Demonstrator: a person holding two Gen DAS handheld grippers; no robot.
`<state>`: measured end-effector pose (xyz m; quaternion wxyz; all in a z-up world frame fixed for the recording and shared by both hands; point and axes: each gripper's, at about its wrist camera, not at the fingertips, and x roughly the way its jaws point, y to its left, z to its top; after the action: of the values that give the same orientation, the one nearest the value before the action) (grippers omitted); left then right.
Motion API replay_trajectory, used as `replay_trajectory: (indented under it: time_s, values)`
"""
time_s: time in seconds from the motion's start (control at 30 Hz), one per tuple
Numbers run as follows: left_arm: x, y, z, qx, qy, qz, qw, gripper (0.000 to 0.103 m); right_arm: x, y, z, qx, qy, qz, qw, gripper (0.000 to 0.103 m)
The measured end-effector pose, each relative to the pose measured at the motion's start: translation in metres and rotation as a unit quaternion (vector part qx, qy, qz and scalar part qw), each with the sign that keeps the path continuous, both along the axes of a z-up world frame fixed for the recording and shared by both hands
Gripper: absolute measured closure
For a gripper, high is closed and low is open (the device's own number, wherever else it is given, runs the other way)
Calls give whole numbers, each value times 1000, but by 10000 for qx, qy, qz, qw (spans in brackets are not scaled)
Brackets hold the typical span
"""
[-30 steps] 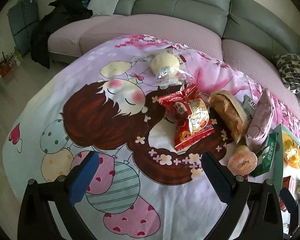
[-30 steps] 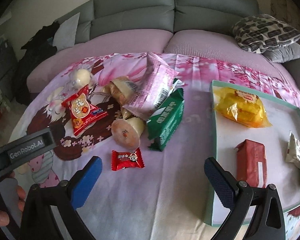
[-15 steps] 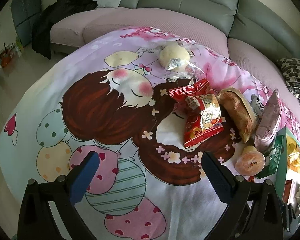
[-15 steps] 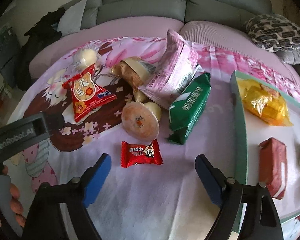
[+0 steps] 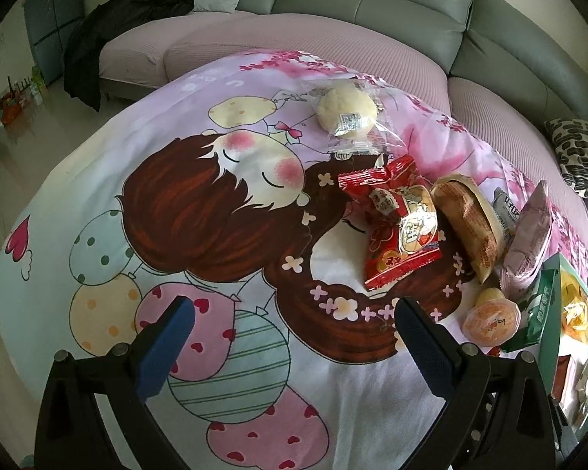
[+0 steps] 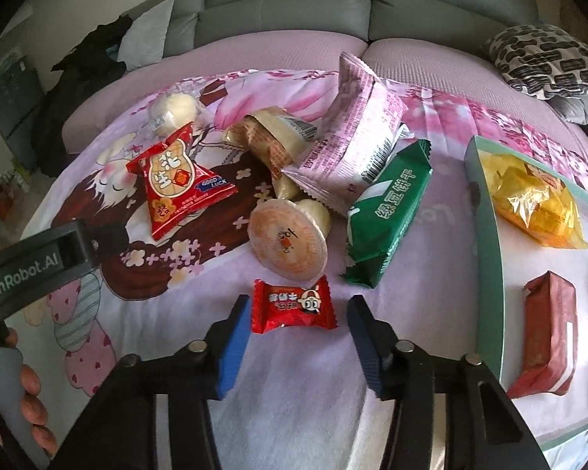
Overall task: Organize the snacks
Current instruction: 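Lower the right tool onto the small red candy packet, then close the right tool on the red candy packet and lift it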
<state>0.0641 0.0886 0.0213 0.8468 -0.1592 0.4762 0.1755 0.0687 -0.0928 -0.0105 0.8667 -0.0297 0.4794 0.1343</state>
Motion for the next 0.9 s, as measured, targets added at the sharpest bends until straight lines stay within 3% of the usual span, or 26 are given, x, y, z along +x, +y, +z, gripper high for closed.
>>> replay_trajectory:
  time_s: [0.5,0.9]
  values:
    - [0,0,0,8,10,-3,10000,1,-1,-4,0,163,34,-1,9999,72]
    - [0,-2,-1,23,4,-24,10000,1,-3,-7,2,266,20,-27,9996,75]
